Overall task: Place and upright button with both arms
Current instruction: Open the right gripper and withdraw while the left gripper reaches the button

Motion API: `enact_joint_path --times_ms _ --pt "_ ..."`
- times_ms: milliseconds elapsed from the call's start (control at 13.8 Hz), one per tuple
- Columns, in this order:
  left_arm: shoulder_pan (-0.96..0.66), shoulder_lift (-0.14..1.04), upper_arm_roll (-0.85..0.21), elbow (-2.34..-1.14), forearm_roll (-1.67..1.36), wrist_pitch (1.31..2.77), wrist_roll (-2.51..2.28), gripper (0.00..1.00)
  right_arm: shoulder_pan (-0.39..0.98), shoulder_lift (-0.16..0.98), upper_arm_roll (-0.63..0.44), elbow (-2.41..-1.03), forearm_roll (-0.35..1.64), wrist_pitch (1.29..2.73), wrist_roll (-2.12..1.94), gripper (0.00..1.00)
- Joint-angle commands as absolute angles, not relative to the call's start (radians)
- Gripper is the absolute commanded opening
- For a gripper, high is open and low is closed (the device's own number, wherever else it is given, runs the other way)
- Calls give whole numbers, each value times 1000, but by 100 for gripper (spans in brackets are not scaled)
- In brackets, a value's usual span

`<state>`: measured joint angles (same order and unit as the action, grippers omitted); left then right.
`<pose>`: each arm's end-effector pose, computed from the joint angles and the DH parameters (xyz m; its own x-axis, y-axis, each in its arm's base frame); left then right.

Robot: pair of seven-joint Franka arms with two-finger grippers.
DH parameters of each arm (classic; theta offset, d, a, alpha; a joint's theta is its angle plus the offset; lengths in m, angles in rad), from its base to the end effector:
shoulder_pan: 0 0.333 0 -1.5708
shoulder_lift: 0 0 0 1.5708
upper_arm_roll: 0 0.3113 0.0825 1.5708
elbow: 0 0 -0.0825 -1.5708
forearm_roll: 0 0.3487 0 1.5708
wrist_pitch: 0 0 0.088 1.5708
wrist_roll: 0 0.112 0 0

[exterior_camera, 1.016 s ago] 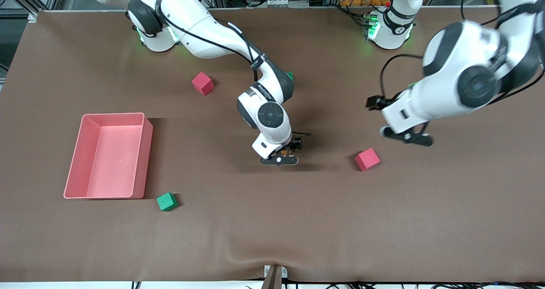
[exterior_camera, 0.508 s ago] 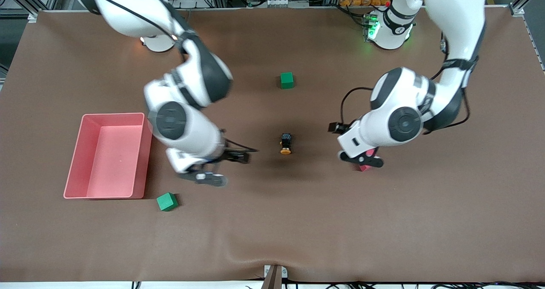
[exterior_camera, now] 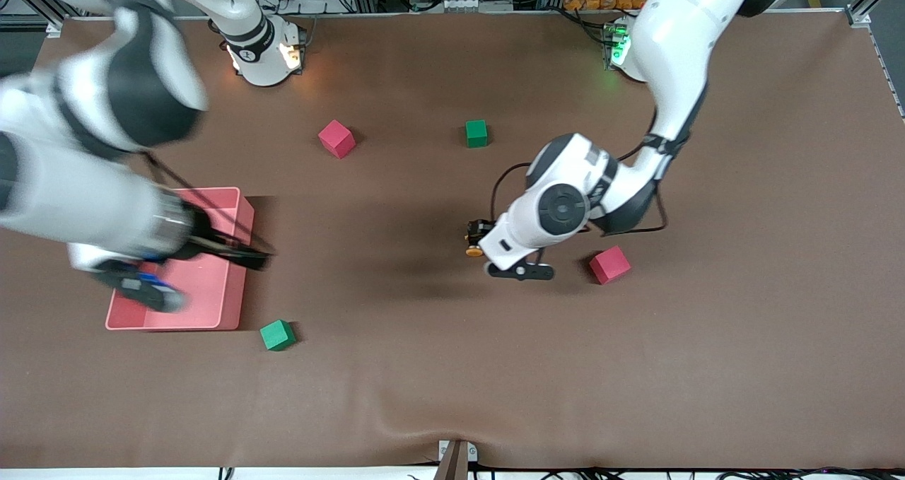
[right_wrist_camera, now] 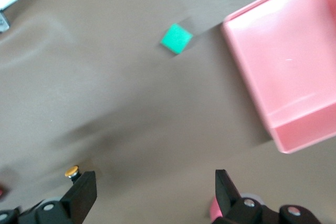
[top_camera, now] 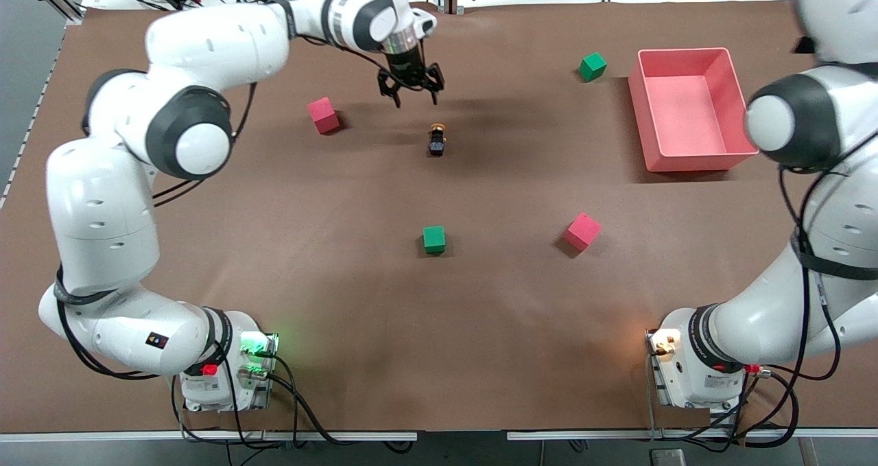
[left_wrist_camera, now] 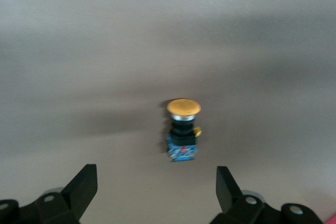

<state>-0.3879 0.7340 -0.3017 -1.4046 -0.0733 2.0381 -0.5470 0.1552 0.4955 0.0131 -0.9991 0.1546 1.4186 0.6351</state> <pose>0.5523 -0.4068 0.2883 0.9767 -0.0580 -0.2065 -0.0207 -0.9837 0.1785 0.6293 0.1238 0.5597 0.8923 -0.4242 -0.1543 -0.4397 -0.8941 -0.0847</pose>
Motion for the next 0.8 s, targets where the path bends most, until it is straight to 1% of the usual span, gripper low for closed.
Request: enact_joint_path --times_ms 0,145,218,290,580,725 --pt "-416 801 -295 -1359 -81 2060 -569 97 -10 385 106 -1037 150 1320 488 100" --pt "-428 824 -293 -1359 -80 2063 -571 95 -14 330 78 -1037 89 1302 479 100" --pt "-429 836 -293 -1359 -81 2069 -572 92 -15 280 74 -1049 49 1301 480 100" --pt "-436 845 -293 -1361 -81 2069 -574 89 -24 235 72 -1095 43 1308 480 100" --pt "-449 867 -293 -1359 -83 2077 -578 83 -25 68 16 -1351 37 1403 442 100" --pt "-454 877 -295 -1359 -83 2103 -586 80 -23 -3 14 -1501 37 1498 419 100"
